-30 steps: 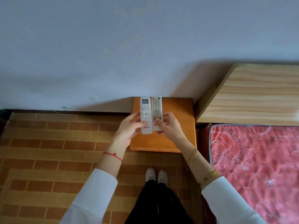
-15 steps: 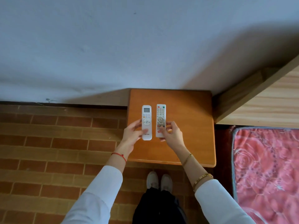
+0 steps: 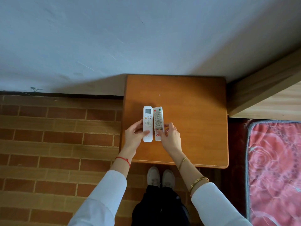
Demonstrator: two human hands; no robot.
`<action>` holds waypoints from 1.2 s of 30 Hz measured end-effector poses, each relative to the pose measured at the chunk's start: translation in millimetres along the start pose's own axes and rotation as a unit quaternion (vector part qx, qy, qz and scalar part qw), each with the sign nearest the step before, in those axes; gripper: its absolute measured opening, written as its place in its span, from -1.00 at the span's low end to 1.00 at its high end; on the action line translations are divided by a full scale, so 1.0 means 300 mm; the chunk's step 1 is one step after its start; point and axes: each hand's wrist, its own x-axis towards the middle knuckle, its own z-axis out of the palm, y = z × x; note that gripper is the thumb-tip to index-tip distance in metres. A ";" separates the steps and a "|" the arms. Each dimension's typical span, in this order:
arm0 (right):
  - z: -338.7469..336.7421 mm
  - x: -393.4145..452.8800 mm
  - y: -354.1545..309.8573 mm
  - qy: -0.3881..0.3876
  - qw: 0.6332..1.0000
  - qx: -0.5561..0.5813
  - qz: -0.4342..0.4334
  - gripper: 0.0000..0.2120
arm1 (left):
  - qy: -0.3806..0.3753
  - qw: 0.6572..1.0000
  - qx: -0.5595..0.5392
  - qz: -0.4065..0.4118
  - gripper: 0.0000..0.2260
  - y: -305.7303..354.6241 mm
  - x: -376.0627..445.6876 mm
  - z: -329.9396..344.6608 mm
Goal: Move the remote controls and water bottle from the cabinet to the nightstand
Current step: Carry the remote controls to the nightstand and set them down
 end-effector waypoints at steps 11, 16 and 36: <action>0.046 -0.003 0.010 0.007 0.999 -0.051 -0.016 -0.78 | 0.074 0.984 0.119 0.109 -0.60 -0.069 0.012 0.020; 0.052 -0.004 0.008 0.018 0.998 -0.063 -0.022 -0.73 | 0.103 0.975 0.146 0.135 -0.63 -0.090 0.008 0.031; -0.164 -0.148 -0.077 0.004 0.976 -0.200 -0.092 -0.56 | 0.127 0.925 0.272 0.234 -0.68 0.027 -0.172 -0.071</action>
